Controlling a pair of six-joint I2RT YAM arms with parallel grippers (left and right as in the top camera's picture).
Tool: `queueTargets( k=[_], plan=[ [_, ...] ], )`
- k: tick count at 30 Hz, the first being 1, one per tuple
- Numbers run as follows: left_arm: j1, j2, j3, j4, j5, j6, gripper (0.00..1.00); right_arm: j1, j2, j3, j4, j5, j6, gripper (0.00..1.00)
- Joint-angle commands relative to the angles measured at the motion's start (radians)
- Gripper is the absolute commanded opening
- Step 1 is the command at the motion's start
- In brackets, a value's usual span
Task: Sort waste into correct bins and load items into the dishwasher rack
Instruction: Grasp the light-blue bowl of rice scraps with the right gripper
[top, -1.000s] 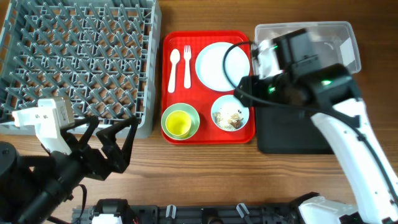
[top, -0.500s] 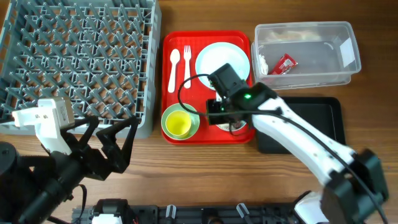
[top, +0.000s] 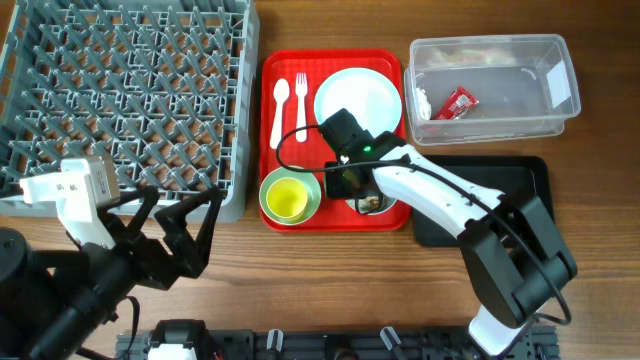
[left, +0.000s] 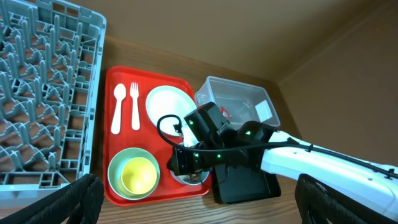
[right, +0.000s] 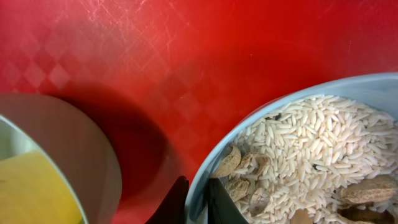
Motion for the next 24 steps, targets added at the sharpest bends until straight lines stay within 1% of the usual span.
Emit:
queueTargets(
  k=[1, 8, 16, 22, 24],
  plan=[
    [-0.005, 0.002, 0.008, 0.003, -0.006, 0.02, 1.0, 0.0, 0.023, -0.001, -0.004, 0.047, 0.015, 0.04],
    [-0.005, 0.002, 0.008, 0.003, -0.006, 0.02, 1.0, 0.0, -0.002, 0.022, -0.092, 0.045, 0.025, 0.04],
    [-0.005, 0.002, 0.008, 0.003, -0.006, 0.02, 1.0, 0.0, -0.123, 0.035, -0.138, 0.045, -0.026, 0.04],
    [-0.005, 0.002, 0.008, 0.003, -0.006, 0.02, 1.0, 0.001, -0.169, 0.039, -0.158, 0.044, -0.106, 0.04],
    [-0.005, 0.002, 0.008, 0.003, -0.006, 0.02, 1.0, 0.001, -0.183, 0.048, -0.177, 0.043, -0.106, 0.04]
  ],
)
